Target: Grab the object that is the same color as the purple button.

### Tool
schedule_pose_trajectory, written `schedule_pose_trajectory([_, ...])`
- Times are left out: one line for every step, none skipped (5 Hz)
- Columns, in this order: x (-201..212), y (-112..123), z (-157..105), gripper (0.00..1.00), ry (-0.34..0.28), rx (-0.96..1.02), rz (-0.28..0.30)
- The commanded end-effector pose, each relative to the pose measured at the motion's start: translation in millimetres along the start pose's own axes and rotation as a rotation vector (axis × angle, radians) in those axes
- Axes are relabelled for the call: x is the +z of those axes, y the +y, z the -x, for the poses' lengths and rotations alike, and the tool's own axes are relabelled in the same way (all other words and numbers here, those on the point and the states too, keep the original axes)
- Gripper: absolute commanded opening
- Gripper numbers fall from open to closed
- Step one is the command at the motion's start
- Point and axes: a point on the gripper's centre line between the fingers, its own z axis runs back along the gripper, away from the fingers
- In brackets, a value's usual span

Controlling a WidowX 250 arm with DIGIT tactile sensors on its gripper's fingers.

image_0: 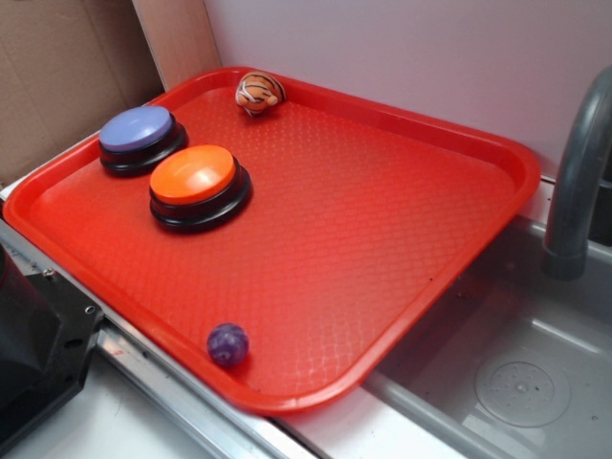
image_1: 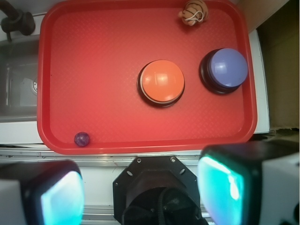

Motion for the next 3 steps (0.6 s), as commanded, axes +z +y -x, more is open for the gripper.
schedule_pose_trajectory([0.0,0.0,0.0,1.00,0.000,0.000,0.000])
schedule_pose_trajectory([-51.4,-46.3,4.1,1.00,0.063,-0.008,0.039])
schedule_pose_trajectory([-103.3,-85.0,1.7,1.00,0.091,-0.073,0.043])
